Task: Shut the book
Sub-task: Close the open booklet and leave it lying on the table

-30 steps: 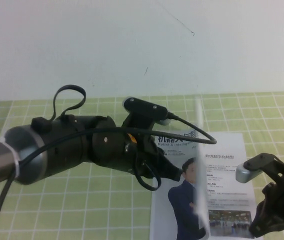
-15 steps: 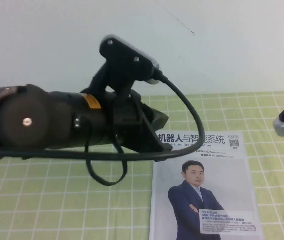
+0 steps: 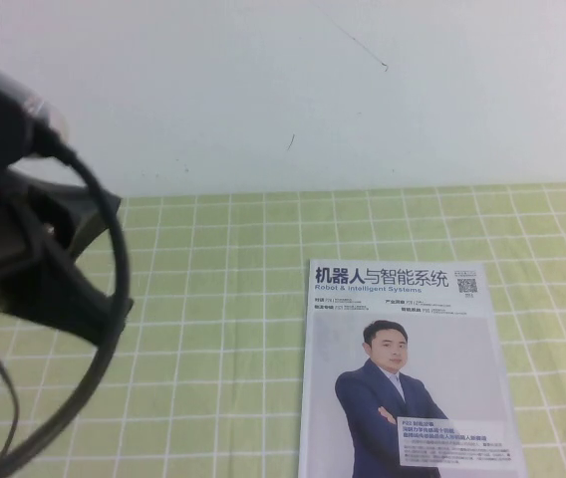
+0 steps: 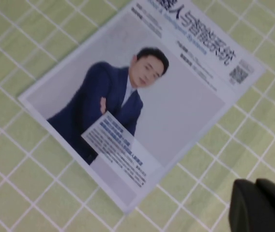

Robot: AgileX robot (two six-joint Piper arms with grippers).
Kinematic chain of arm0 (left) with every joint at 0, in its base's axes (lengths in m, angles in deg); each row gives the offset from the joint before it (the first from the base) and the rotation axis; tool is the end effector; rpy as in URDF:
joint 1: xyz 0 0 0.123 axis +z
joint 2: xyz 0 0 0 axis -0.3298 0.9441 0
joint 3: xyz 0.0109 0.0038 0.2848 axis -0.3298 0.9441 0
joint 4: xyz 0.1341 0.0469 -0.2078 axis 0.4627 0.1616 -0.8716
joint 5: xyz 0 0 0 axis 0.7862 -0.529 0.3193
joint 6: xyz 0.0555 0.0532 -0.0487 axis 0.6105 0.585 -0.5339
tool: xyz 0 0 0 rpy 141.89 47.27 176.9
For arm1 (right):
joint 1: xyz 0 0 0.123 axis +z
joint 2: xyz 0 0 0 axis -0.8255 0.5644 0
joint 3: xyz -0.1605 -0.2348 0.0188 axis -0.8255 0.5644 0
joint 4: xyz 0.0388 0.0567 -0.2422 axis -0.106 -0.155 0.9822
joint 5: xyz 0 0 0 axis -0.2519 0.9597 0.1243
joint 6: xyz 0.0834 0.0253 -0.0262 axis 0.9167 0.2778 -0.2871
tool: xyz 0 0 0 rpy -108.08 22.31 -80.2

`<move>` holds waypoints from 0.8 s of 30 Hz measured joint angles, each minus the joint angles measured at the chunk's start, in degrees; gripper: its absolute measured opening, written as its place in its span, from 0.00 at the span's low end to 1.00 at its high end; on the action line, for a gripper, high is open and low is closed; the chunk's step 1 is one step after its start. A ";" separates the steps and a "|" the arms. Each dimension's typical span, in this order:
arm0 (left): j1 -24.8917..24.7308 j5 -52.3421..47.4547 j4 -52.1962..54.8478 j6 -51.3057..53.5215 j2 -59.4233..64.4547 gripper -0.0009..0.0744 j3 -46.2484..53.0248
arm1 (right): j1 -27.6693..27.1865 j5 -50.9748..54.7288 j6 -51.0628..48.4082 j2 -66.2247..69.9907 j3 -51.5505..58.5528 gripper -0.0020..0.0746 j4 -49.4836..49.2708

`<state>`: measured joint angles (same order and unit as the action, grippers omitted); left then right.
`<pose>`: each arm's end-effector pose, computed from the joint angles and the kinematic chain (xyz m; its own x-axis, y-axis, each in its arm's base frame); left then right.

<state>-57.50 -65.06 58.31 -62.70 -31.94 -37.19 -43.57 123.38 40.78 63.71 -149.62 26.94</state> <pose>0.1559 -0.1038 0.3947 -0.2665 0.3024 -0.9152 0.5139 0.8479 0.1305 0.1852 0.0594 0.3686 -0.5380 -0.5468 -0.6416 -0.6305 0.7662 -0.1242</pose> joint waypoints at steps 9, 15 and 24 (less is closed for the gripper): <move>0.00 1.45 17.88 -15.07 -14.98 0.01 21.48 | 0.00 -16.19 -3.34 -23.65 22.73 0.02 -1.53; 0.00 12.15 21.69 -20.23 -18.75 0.01 32.91 | 0.00 -23.23 -3.47 -34.78 36.08 0.02 -2.20; 0.00 25.33 29.63 -20.83 -18.75 0.01 38.24 | 0.00 -24.22 -3.47 -40.98 44.62 0.02 -2.70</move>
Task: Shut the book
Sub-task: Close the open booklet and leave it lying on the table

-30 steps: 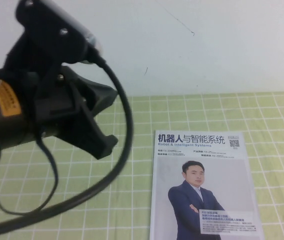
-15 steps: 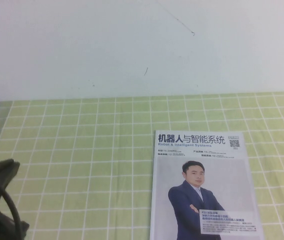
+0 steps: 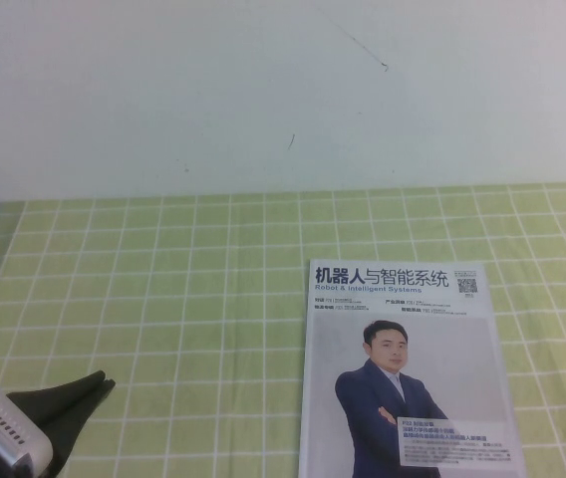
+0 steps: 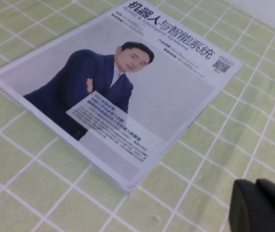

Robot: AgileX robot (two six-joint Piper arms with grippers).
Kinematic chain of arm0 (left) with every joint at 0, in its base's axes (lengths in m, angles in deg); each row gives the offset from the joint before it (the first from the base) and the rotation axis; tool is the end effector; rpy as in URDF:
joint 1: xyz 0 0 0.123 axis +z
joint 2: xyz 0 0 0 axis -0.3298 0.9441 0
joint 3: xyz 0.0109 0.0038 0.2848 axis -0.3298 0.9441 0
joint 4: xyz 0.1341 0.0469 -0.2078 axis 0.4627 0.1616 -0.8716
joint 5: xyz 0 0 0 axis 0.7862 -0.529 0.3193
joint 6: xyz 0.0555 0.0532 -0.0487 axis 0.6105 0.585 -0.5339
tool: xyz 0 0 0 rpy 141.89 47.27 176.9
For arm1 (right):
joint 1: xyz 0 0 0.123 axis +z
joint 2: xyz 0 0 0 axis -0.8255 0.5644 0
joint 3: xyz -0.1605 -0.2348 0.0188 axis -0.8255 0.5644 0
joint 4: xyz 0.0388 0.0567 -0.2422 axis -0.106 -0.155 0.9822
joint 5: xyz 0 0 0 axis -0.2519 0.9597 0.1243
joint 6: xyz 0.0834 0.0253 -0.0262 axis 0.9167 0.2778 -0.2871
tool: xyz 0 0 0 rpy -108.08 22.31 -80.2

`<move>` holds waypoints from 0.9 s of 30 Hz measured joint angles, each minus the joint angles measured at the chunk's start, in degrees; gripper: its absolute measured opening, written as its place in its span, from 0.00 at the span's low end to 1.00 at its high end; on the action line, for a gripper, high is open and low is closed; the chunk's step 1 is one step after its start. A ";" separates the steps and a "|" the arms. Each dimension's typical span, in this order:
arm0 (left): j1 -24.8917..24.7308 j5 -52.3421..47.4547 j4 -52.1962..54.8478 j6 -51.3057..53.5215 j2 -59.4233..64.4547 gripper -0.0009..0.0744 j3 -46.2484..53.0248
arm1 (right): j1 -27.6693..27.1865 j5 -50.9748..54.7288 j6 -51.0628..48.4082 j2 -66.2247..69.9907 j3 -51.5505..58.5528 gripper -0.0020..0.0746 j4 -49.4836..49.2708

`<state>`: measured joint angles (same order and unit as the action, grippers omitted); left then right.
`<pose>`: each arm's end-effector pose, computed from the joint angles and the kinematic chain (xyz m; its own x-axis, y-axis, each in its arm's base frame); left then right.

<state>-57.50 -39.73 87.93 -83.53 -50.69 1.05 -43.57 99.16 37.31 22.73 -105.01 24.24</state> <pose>0.1030 -0.0704 0.2612 -0.0614 0.3853 -0.9208 0.5850 0.7614 0.2796 0.0672 0.0298 0.2411 -0.3171 -0.4525 -0.8335 -0.5063 0.8239 -0.2547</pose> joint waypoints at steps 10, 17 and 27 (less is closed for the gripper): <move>0.00 0.38 0.12 -0.14 0.00 0.01 0.00 | 0.00 1.17 0.00 -0.09 0.88 0.02 -0.13; 0.00 0.49 0.12 -0.23 0.00 0.01 0.00 | 0.00 1.17 0.00 -0.09 1.00 0.02 -0.13; 0.99 -10.25 3.86 -30.29 -6.64 0.01 -0.93 | 0.00 1.21 0.00 -0.09 1.00 0.02 -0.26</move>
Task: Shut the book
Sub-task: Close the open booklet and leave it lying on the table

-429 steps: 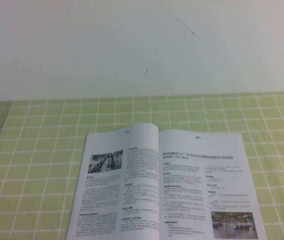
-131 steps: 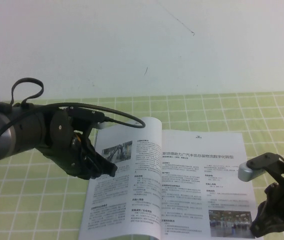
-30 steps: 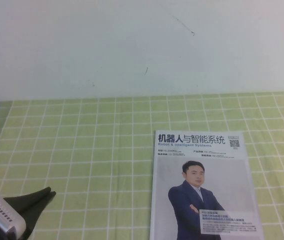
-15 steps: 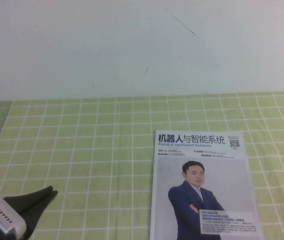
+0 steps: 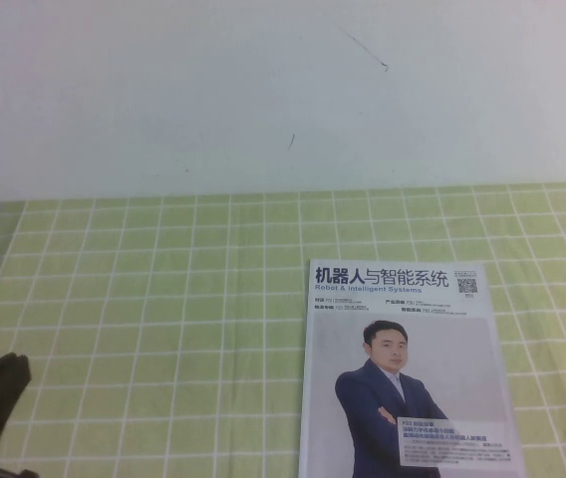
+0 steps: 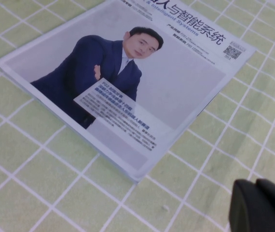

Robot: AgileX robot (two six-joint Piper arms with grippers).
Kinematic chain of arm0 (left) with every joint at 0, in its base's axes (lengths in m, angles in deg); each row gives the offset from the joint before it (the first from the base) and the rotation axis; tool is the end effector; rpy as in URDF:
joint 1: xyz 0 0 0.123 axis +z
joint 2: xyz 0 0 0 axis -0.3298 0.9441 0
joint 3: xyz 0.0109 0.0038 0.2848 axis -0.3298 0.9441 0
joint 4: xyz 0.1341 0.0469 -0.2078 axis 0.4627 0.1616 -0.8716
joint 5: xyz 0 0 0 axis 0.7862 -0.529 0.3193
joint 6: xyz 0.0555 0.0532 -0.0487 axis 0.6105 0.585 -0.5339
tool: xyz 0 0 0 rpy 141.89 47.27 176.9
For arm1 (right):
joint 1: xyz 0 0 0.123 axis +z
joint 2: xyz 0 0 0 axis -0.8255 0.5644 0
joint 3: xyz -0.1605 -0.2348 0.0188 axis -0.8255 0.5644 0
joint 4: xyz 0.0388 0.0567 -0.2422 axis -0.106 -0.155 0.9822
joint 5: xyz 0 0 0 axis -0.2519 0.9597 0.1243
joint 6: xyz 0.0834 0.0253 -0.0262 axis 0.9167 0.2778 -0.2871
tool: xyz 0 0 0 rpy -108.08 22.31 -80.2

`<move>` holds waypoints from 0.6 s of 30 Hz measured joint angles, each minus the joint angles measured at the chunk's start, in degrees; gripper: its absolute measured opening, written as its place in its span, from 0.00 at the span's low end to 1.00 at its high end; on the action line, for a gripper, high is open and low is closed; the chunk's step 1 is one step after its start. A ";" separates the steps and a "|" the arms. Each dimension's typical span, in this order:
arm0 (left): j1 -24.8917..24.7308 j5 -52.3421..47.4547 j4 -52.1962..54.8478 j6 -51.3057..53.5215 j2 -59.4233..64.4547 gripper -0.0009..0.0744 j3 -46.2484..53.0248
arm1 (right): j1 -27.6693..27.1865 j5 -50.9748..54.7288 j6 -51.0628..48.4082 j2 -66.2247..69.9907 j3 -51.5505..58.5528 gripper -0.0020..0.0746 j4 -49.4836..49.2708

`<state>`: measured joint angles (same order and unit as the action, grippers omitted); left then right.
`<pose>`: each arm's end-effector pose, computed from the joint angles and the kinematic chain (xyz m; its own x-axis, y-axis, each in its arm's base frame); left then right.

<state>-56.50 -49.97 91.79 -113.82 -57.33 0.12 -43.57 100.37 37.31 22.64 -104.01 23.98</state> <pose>0.0955 -0.0458 0.2711 -0.2814 -0.0425 -0.9586 0.3585 0.9220 -0.1461 0.0657 0.0302 0.2340 -0.3440 -0.4575 -0.8200 -0.5206 0.8197 -0.2389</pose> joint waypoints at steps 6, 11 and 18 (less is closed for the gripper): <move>0.36 -5.74 -10.70 17.39 -10.30 0.01 -0.10 | 0.00 0.00 0.00 0.00 0.00 0.02 0.00; 6.27 -11.50 -25.72 34.52 -17.09 0.01 0.16 | 0.00 0.00 -0.23 0.00 0.00 0.02 -0.04; 25.78 -1.59 -42.50 54.52 -25.91 0.01 6.97 | 0.00 0.00 -0.48 0.00 0.00 0.02 -0.13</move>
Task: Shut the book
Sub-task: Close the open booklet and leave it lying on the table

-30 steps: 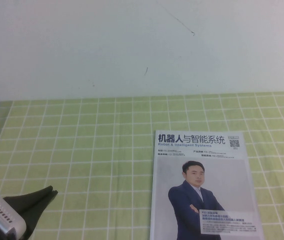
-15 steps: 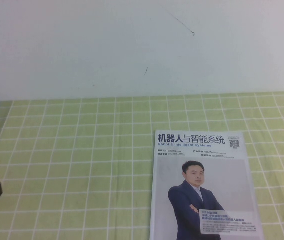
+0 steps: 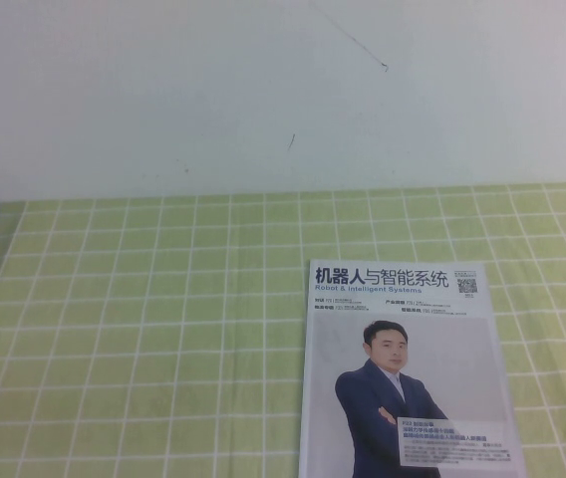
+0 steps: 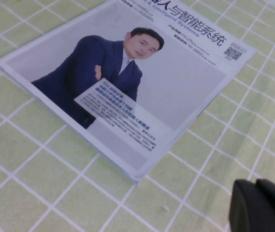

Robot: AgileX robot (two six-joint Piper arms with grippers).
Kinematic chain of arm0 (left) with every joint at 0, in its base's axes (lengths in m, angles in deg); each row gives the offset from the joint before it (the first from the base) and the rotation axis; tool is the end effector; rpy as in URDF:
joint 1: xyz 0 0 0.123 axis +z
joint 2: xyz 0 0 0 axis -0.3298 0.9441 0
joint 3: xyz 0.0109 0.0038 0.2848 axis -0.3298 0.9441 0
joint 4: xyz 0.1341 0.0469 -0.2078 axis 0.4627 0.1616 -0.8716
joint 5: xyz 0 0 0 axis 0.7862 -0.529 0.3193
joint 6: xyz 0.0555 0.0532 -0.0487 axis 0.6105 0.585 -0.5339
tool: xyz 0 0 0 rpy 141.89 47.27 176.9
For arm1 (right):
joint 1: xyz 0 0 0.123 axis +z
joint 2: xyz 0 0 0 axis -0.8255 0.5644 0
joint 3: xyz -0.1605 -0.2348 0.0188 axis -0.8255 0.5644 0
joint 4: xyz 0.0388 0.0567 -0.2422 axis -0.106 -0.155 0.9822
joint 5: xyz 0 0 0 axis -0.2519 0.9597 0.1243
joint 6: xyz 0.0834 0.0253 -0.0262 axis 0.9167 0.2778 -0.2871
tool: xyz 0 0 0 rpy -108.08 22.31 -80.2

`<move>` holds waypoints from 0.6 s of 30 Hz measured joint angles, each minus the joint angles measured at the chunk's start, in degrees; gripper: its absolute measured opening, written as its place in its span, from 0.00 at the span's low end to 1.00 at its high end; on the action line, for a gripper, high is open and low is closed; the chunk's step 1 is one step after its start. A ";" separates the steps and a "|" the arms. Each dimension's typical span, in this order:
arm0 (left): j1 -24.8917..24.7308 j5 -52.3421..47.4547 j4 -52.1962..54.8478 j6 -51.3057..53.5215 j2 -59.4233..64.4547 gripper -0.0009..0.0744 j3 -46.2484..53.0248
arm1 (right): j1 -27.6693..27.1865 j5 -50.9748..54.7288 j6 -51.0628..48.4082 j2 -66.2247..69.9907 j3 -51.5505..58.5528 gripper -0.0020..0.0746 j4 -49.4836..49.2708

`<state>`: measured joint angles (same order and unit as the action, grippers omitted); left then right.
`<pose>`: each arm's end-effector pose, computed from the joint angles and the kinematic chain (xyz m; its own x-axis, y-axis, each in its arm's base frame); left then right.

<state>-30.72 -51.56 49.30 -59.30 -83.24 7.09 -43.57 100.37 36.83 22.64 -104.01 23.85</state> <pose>0.0451 -0.0045 0.2509 -0.0536 0.0245 -0.9983 0.1515 0.9883 0.0161 0.0657 0.0303 0.2341 -0.3400 -0.4625 -0.8188 -0.5236 0.8163 -0.2437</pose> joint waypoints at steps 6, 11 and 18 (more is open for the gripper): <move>13.13 6.08 -13.32 22.14 -1.93 0.01 6.34 | 0.00 0.00 0.00 0.00 0.00 0.02 0.00; 14.50 8.21 -15.28 24.50 -2.02 0.01 11.60 | 0.00 0.00 0.00 0.00 0.10 0.02 -0.13; 12.33 1.84 -13.92 19.56 -2.02 0.01 12.99 | 0.00 0.00 0.00 0.00 0.10 0.02 -0.49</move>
<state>-18.39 -49.72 35.38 -39.74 -85.26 20.08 -43.57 100.37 36.83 22.64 -103.90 23.36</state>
